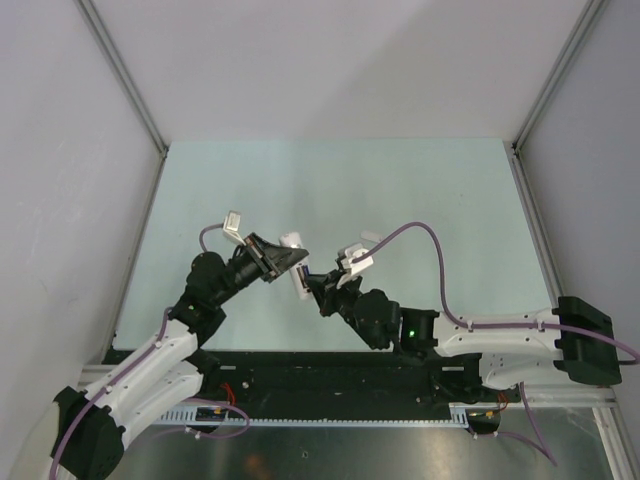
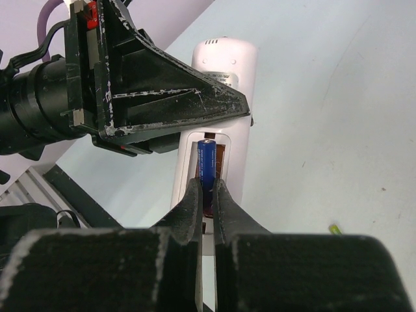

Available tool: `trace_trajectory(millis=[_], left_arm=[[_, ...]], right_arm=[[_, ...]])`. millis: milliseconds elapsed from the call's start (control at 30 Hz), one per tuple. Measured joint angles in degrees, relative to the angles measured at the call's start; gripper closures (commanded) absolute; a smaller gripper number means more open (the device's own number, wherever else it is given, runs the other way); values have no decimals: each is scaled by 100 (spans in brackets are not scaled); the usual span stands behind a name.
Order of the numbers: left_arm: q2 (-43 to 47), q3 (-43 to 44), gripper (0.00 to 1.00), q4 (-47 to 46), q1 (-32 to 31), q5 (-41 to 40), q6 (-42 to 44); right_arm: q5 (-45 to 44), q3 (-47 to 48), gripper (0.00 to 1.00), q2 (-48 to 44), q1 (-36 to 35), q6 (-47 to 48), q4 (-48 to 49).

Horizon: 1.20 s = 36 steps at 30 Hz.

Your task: Load the batteries into the remote control

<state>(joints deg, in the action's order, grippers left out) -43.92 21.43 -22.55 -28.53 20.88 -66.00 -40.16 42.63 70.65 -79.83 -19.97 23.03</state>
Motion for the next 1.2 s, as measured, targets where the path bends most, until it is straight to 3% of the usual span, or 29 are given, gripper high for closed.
trace_trajectory(millis=[1200], left_arm=[[24,0,100,125,-81,33,354]], right_arm=[[151,-2,100,-116,50,-107,-387]])
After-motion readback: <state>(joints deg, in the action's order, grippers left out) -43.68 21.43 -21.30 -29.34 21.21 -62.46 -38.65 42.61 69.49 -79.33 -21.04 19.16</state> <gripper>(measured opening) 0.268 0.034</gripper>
